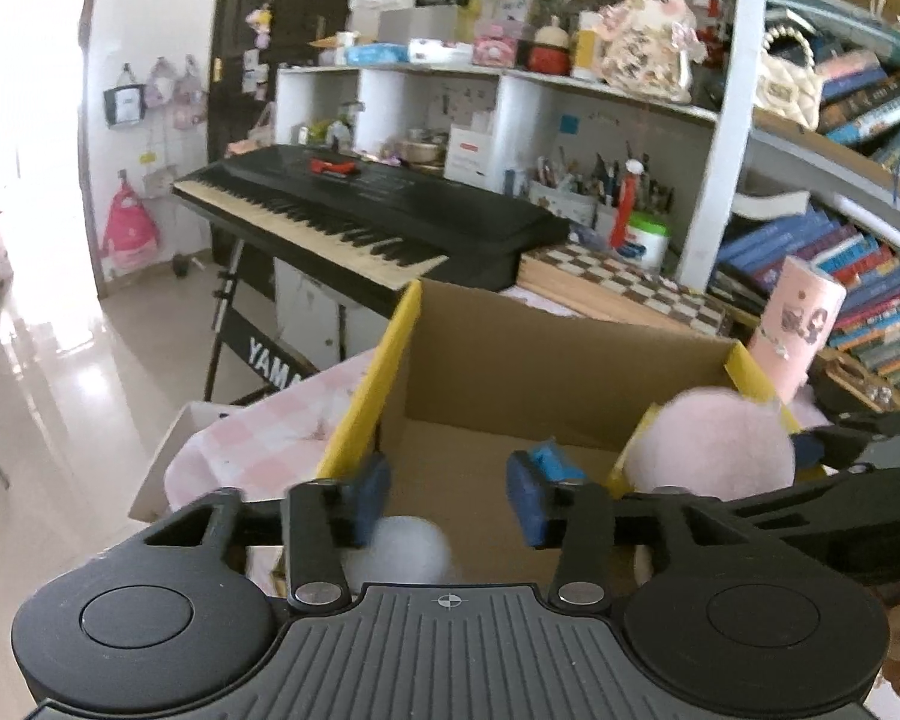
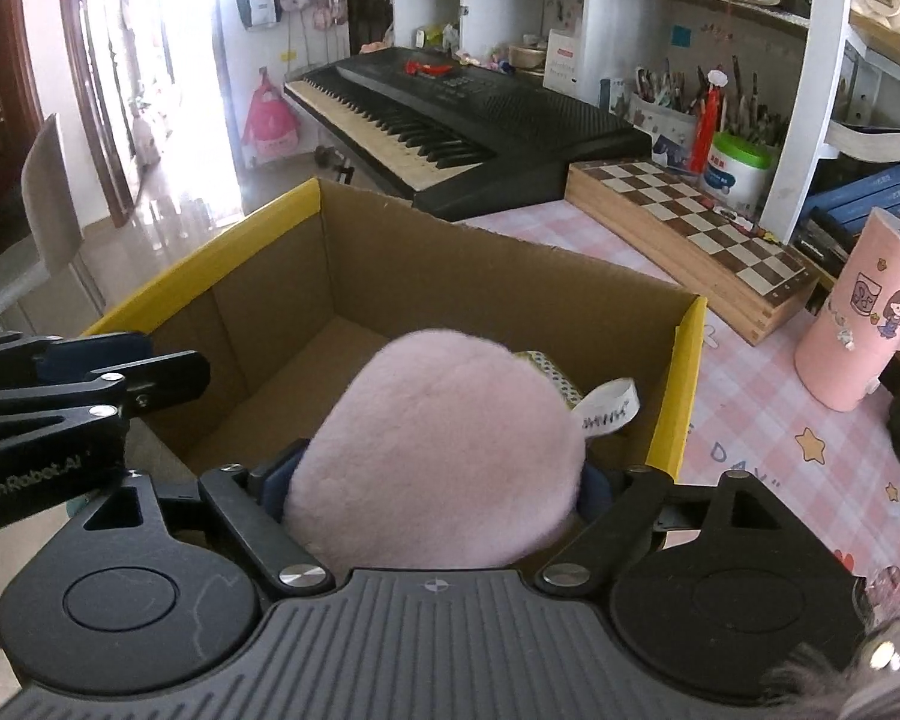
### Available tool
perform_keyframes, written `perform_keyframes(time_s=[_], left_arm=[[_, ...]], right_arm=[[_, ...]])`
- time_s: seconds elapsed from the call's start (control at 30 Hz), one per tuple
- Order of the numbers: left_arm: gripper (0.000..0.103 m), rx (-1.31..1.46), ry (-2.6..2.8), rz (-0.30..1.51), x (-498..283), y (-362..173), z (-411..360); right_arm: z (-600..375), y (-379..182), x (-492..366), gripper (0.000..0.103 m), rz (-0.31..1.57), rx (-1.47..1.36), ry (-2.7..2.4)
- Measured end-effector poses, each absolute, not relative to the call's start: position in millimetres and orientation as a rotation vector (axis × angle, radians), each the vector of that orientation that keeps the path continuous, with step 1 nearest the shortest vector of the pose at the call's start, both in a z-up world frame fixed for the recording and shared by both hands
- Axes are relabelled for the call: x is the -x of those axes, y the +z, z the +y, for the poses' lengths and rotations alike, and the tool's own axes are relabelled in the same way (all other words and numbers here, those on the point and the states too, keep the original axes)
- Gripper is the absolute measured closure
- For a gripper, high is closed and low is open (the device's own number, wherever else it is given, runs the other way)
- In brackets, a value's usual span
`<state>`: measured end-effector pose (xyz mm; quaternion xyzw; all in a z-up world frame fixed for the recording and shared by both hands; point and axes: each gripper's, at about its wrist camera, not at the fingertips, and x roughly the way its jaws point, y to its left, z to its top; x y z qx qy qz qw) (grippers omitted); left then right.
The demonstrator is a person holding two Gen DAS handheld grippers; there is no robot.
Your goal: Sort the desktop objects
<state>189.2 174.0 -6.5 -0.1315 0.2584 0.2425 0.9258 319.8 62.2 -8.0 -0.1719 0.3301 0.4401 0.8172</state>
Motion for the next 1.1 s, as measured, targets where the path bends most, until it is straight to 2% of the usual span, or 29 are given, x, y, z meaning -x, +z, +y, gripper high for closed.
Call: perform_keyframes(time_s=[0.1,0.2,0.6,1.1], left_arm=[[0.03,0.277,0.473,0.496,-181.8,-1.7,172.7],[0.02,0.256,0.462,0.466,-178.1,3.6,165.2],[0.012,0.194,0.356,0.374,-151.5,25.1,141.6],[0.012,0.196,0.315,0.361,-112.4,23.7,134.5]], right_arm=[[57.5,-2.3,-319.0,0.01,0.677,0.338,0.9],[48.8,5.7,-317.4,0.01,0.65,0.291,0.884],[4.2,30.7,-287.3,0.01,0.556,0.158,0.733],[-25.7,30.4,-230.4,0.01,0.534,0.146,0.629]])
